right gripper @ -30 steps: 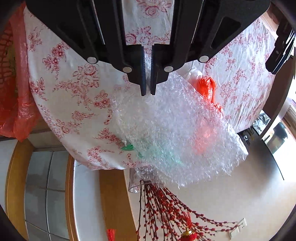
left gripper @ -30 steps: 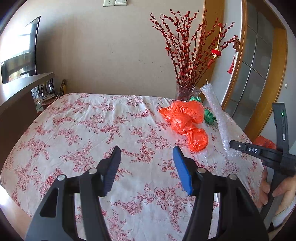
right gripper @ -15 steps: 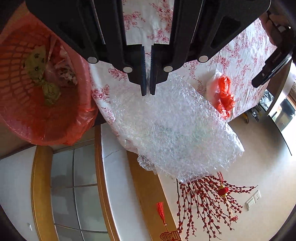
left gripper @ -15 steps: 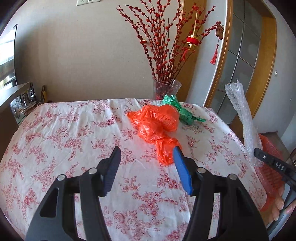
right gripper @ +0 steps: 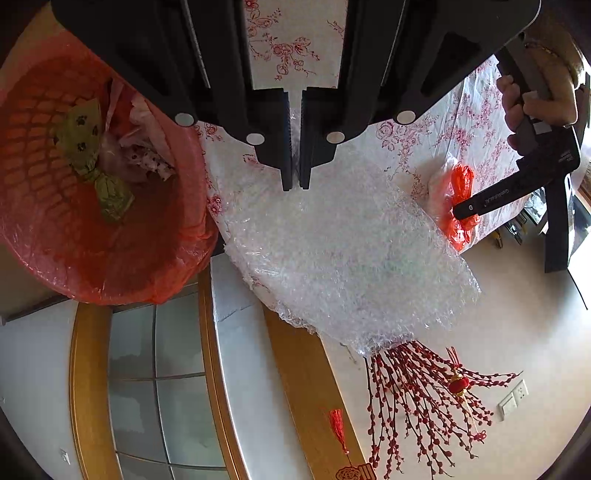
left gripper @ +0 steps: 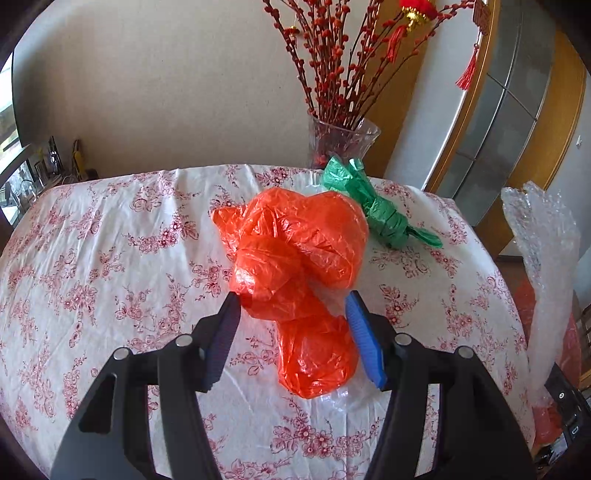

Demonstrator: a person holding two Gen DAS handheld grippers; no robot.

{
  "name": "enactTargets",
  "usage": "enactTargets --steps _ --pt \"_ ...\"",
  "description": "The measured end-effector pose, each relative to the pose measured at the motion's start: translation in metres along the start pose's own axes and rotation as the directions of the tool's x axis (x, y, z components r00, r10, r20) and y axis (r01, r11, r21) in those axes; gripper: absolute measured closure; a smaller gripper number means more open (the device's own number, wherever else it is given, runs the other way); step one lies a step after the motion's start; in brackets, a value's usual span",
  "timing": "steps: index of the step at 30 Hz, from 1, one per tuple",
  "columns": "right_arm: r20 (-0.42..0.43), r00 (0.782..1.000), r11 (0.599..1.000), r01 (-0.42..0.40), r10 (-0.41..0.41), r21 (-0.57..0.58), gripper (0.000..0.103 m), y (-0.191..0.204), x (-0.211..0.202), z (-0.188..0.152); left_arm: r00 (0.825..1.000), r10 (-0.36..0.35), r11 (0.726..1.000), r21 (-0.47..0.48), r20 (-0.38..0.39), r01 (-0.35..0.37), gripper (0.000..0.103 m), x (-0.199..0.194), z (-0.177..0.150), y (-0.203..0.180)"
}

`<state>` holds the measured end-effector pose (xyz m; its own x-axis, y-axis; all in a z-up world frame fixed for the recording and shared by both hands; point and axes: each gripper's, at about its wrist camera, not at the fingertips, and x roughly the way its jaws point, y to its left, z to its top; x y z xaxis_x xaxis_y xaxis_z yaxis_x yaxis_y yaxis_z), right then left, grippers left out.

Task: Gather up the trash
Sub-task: 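Grasp the orange-red plastic bag with the left tool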

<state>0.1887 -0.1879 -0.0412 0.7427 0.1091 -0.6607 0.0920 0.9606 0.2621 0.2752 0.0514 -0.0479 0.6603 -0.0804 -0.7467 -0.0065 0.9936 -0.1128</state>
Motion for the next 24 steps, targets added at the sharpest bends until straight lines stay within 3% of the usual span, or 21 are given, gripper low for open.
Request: enactTargets --steps 4,7,13,24 --pt "-0.003 1.0 1.0 -0.003 0.003 0.001 0.099 -0.003 0.0 -0.002 0.999 -0.01 1.0 -0.03 -0.033 0.009 0.082 0.009 -0.004 0.01" --pt "-0.003 1.0 1.0 -0.007 0.007 0.0 0.099 -0.003 -0.001 -0.003 0.999 -0.034 0.998 -0.053 -0.013 0.033 0.089 0.002 -0.008 0.018" --pt "0.008 1.0 1.0 -0.015 0.015 -0.001 0.099 -0.002 -0.009 -0.004 0.997 -0.05 0.998 -0.038 0.056 0.052 0.092 -0.028 -0.017 0.026" --pt "0.085 0.996 0.999 0.032 -0.032 0.002 0.099 -0.015 -0.044 -0.003 0.983 -0.14 0.99 0.034 0.12 0.136 0.092 -0.077 -0.026 -0.003"
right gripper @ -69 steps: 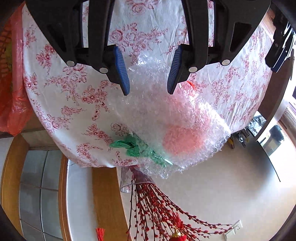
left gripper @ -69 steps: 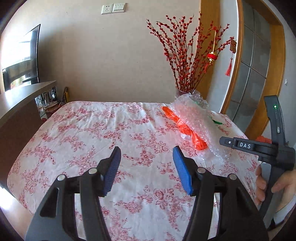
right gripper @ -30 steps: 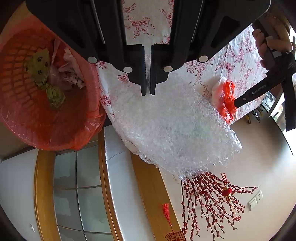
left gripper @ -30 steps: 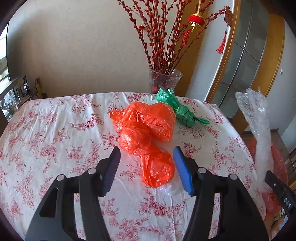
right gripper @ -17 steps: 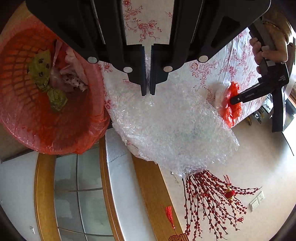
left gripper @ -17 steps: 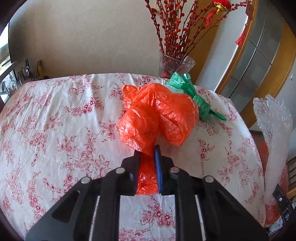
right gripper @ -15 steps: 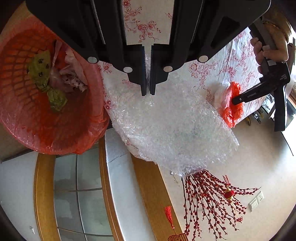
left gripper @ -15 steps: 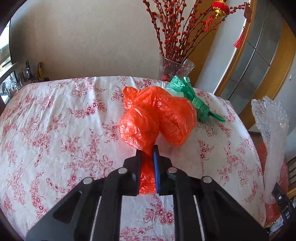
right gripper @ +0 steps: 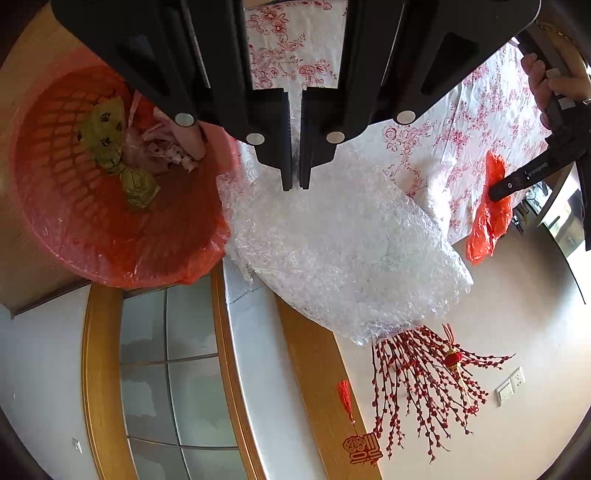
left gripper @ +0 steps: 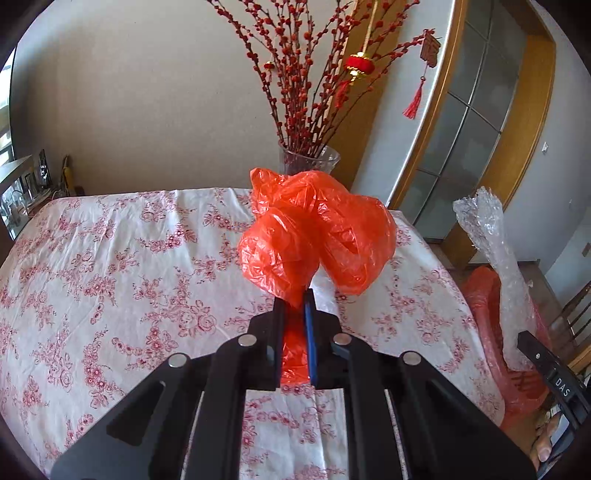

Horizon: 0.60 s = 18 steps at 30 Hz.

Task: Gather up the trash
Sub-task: 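Grasp the orange-red plastic bag with the left tool, then carry the bubble wrap and orange-red bag over the basket with both tools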

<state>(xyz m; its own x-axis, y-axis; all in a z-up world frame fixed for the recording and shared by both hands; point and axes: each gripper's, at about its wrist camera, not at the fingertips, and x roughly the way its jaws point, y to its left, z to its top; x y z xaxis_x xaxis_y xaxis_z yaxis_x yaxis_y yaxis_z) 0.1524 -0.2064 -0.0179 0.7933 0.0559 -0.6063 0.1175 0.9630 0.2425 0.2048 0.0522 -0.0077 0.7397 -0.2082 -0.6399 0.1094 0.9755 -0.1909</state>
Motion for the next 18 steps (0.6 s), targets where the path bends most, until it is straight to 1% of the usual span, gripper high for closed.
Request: enactTargets --steps 3,9,18 --pt "0.027 0.999 1.0 0.026 -0.026 0.007 0.099 -0.008 -0.011 0.001 0.999 -0.032 0.999 0.024 0.01 0.032 0.092 -0.007 -0.001 -0.016" --pt "0.076 0.994 0.996 0.08 -0.083 0.043 0.099 -0.032 -0.034 0.001 0.995 -0.101 0.991 0.088 0.007 0.1 0.092 -0.012 -0.008 -0.053" --pt "0.119 0.976 0.979 0.17 -0.184 0.116 0.099 -0.075 -0.061 -0.004 0.979 -0.203 0.966 0.16 -0.01 0.202 0.092 -0.016 -0.02 -0.113"
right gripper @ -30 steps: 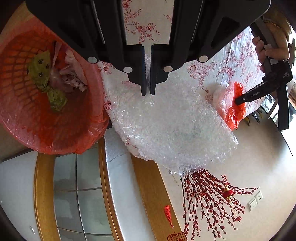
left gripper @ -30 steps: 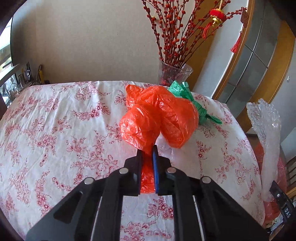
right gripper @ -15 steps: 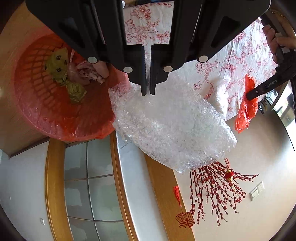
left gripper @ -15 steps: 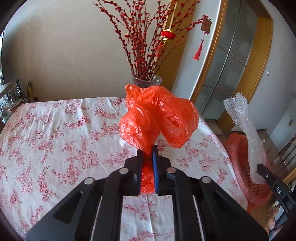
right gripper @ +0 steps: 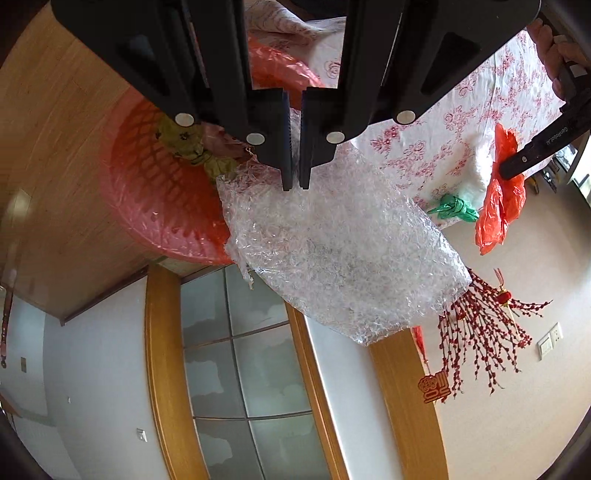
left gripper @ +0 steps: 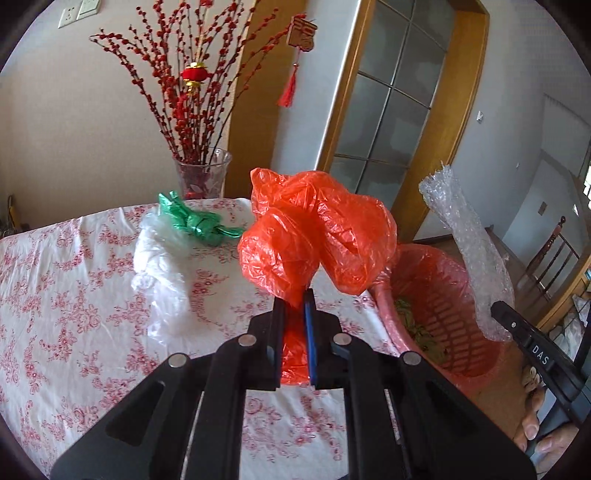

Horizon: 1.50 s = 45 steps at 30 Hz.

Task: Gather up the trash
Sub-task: 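Carry the bubble wrap and orange-red bag over the basket with both tools, then open both tools to drop the bubble wrap and orange-red bag in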

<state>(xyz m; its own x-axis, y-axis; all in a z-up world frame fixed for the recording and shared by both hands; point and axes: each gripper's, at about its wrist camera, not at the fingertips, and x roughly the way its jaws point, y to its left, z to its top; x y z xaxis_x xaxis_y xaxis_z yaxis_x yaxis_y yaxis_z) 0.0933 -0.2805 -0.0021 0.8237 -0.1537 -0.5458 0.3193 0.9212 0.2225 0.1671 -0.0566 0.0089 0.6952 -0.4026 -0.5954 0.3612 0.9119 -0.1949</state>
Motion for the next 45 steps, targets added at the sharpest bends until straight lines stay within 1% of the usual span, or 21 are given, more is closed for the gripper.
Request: enactTargets --steps 5,10,15,23,30,32,33,34,35,36,37,38,41,45 --pt "0.018 0.998 0.998 0.052 -0.053 0.032 0.099 -0.022 -0.008 -0.001 0.998 -0.058 0.998 0.038 -0.01 0.059 0.092 0.006 -0.002 -0.032" --pt "0.016 0.996 0.994 0.085 -0.086 0.069 0.099 -0.042 -0.009 -0.003 0.993 -0.117 0.991 0.067 -0.032 0.119 0.092 0.016 -0.007 -0.062" --pt "0.002 0.994 0.989 0.106 -0.107 0.106 0.099 -0.058 -0.007 -0.005 0.985 -0.158 0.983 0.086 -0.062 0.163 0.092 0.027 -0.012 -0.086" --pt "-0.016 0.994 0.984 0.107 -0.106 0.14 0.099 -0.071 0.001 -0.003 0.974 -0.197 0.973 0.1 -0.11 0.209 0.092 0.051 -0.017 -0.112" --pt "-0.047 0.997 0.979 0.072 -0.065 0.189 0.098 -0.085 0.014 0.0 0.96 -0.229 0.962 0.114 -0.159 0.248 0.09 0.074 -0.021 -0.135" --pt "-0.055 0.997 0.98 0.063 -0.053 0.188 0.098 -0.087 0.017 -0.001 0.959 -0.23 0.96 0.126 -0.167 0.252 0.089 0.08 -0.023 -0.139" --pt "-0.056 0.997 0.98 0.058 -0.048 0.188 0.095 -0.088 0.018 -0.001 0.958 -0.23 0.959 0.13 -0.173 0.253 0.087 0.084 -0.024 -0.141" --pt "-0.061 0.997 0.981 0.053 -0.042 0.187 0.094 -0.09 0.019 -0.002 0.956 -0.23 0.958 0.132 -0.18 0.255 0.083 0.087 -0.025 -0.143" --pt "-0.065 0.997 0.981 0.049 -0.037 0.188 0.089 -0.092 0.02 -0.003 0.955 -0.229 0.958 0.131 -0.187 0.255 0.079 0.09 -0.027 -0.143" --pt "-0.066 0.997 0.981 0.05 -0.038 0.19 0.082 -0.095 0.02 -0.004 0.955 -0.225 0.959 0.128 -0.192 0.251 0.077 0.093 -0.028 -0.141" --pt "-0.065 0.997 0.98 0.052 -0.04 0.193 0.078 -0.096 0.02 -0.004 0.956 -0.219 0.961 0.124 -0.194 0.245 0.073 0.095 -0.028 -0.139" --pt "-0.062 0.997 0.979 0.052 -0.04 0.195 0.072 -0.098 0.019 -0.005 0.957 -0.214 0.963 0.119 -0.195 0.24 0.071 0.096 -0.029 -0.134" --pt "-0.06 0.997 0.979 0.063 -0.052 0.194 0.07 -0.099 0.019 -0.007 0.963 -0.195 0.97 0.109 -0.189 0.217 0.068 0.094 -0.029 -0.124" --pt "-0.063 0.996 0.977 0.08 -0.069 0.2 0.07 -0.1 0.019 -0.01 0.976 -0.149 0.979 0.117 -0.158 0.168 0.061 0.084 -0.029 -0.108"
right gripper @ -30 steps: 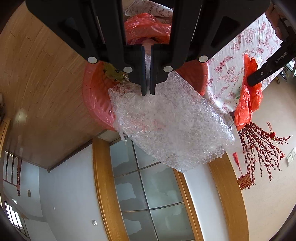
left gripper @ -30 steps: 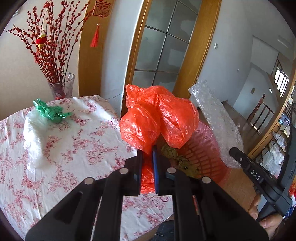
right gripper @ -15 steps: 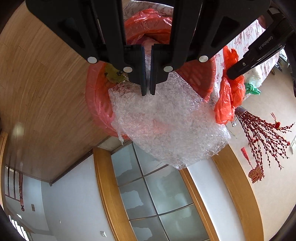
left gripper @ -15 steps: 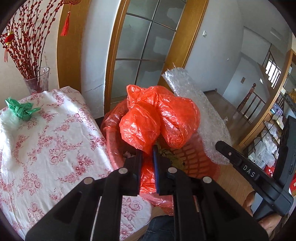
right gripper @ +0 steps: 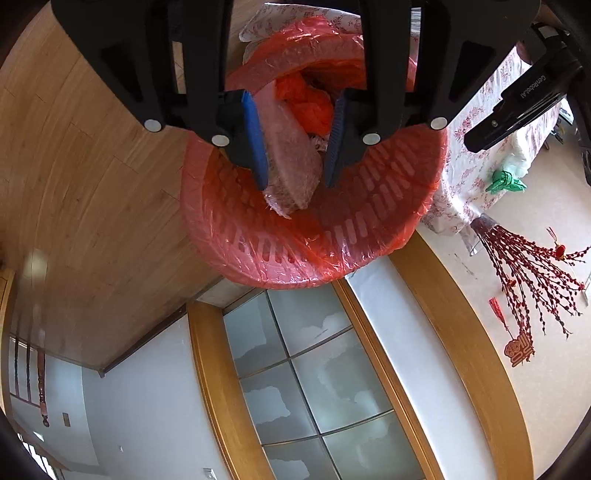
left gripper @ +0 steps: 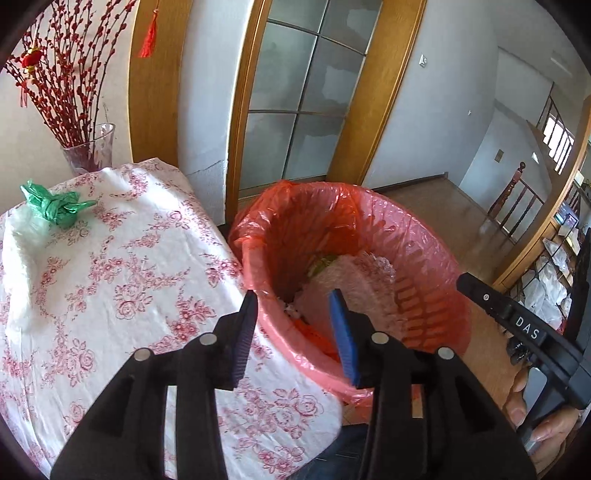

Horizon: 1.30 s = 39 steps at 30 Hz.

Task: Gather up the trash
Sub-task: 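Open both tools to drop the bubble wrap and orange-red bag in, then grasp the white plastic bag with the left tool while the right tool moves toward the green bag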

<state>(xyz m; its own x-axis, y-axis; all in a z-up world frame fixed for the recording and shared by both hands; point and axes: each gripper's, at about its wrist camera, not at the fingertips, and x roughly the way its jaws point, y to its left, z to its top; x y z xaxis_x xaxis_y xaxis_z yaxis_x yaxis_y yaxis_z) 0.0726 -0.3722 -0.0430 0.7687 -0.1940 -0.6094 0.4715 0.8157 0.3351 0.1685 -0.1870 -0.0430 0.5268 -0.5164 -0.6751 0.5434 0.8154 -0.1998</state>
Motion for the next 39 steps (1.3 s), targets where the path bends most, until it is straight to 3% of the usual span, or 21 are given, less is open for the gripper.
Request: enactTargets --steps 6,9,12,14,18,21,26,31,35,37,39 --pt "-0.008 1.0 1.0 0.001 -0.001 -0.014 0.07 0.005 -0.001 -0.003 0.997 0.069 0.997 -0.021 0.017 -0.069 0.055 -0.019 -0.004 0.022" --pt "0.0 1.0 1.0 -0.005 0.005 -0.025 0.058 0.011 -0.004 -0.004 0.994 0.104 0.994 -0.042 0.026 -0.103 0.053 -0.028 -0.002 0.037" --pt "0.002 1.0 0.999 -0.011 0.011 -0.048 0.056 0.021 -0.004 -0.004 0.987 0.154 0.986 -0.069 0.037 -0.152 0.049 -0.035 0.002 0.059" --pt "0.003 1.0 0.998 -0.017 0.018 -0.064 0.05 0.029 -0.003 -0.004 0.981 0.192 0.978 -0.091 0.041 -0.187 0.047 -0.04 0.005 0.076" --pt "0.007 1.0 0.994 -0.028 0.029 -0.104 0.04 0.045 -0.003 -0.007 0.954 0.295 0.948 -0.136 0.045 -0.287 0.042 -0.05 0.012 0.113" --pt "0.007 0.999 0.991 -0.037 0.039 -0.126 0.027 0.057 -0.001 -0.01 0.924 0.381 0.913 -0.175 0.041 -0.368 0.038 -0.056 0.016 0.145" --pt "-0.006 0.998 0.986 -0.061 0.061 -0.157 0.022 0.074 0.005 -0.014 0.882 0.471 0.859 -0.22 -0.011 -0.462 0.03 -0.05 0.023 0.192" --pt "-0.031 0.997 0.977 -0.081 0.076 -0.196 0.021 0.089 0.01 -0.018 0.857 0.508 0.823 -0.243 -0.087 -0.513 0.026 -0.029 0.025 0.219" --pt "-0.046 0.995 0.97 -0.092 0.084 -0.224 0.021 0.098 0.012 -0.02 0.857 0.497 0.816 -0.265 -0.135 -0.515 0.026 -0.014 0.023 0.23" --pt "-0.051 0.995 0.967 -0.095 0.086 -0.236 0.021 0.102 0.013 -0.021 0.848 0.509 0.805 -0.269 -0.146 -0.529 0.026 -0.01 0.022 0.232" --pt "-0.058 0.994 0.964 -0.102 0.09 -0.245 0.021 0.106 0.014 -0.021 0.843 0.513 0.795 -0.281 -0.163 -0.538 0.034 -0.007 0.02 0.236"
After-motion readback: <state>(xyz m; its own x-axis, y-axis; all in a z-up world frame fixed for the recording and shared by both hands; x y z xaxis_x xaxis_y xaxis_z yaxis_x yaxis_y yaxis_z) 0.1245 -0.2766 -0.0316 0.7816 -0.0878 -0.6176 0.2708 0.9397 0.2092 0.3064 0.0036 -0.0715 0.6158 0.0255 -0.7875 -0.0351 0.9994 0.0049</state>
